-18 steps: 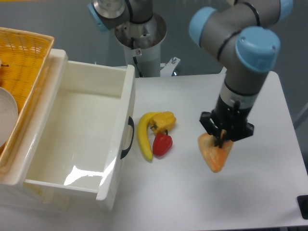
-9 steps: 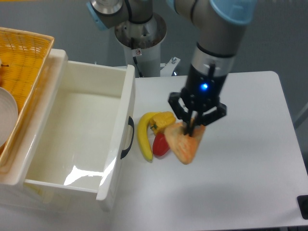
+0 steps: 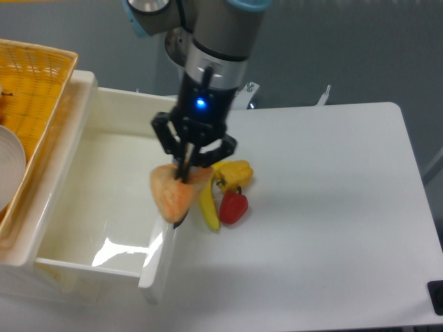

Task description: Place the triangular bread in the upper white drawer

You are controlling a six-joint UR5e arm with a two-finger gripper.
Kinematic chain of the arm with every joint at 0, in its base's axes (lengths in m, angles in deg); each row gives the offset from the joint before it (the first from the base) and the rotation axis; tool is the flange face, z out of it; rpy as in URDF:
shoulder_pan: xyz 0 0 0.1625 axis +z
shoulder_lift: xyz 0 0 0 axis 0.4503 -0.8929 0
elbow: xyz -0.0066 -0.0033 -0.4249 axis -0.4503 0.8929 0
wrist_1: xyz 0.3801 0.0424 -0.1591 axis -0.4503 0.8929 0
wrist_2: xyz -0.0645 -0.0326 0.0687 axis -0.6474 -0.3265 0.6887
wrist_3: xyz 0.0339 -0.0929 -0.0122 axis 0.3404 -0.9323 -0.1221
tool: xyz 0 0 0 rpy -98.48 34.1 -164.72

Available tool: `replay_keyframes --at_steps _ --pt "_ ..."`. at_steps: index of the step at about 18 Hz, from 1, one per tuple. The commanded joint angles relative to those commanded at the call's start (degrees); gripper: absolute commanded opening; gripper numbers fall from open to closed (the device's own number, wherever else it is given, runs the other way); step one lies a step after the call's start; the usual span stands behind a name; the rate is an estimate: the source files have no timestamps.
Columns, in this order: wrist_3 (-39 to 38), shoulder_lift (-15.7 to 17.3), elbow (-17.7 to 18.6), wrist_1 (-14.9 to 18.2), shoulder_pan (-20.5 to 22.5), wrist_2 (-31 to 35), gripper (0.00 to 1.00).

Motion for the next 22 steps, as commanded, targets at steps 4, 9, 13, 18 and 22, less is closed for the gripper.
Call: replay_keyframes --at_steps 4,9,13,18,22 --pt "0.1 0.0 2.2 -0.6 -1.6 0.2 0.01" --pt "-0.1 -0.1 4.4 -0.8 -4.2 1.2 0.04" --pt "-0.8 -0.6 5.4 -0.9 -5.9 2.5 0.17" --pt "-0.7 -1.4 6.1 -0.9 -6.9 4.6 0.60" --pt "-0.7 -1.8 6.1 -0.8 -6.9 4.7 0.97"
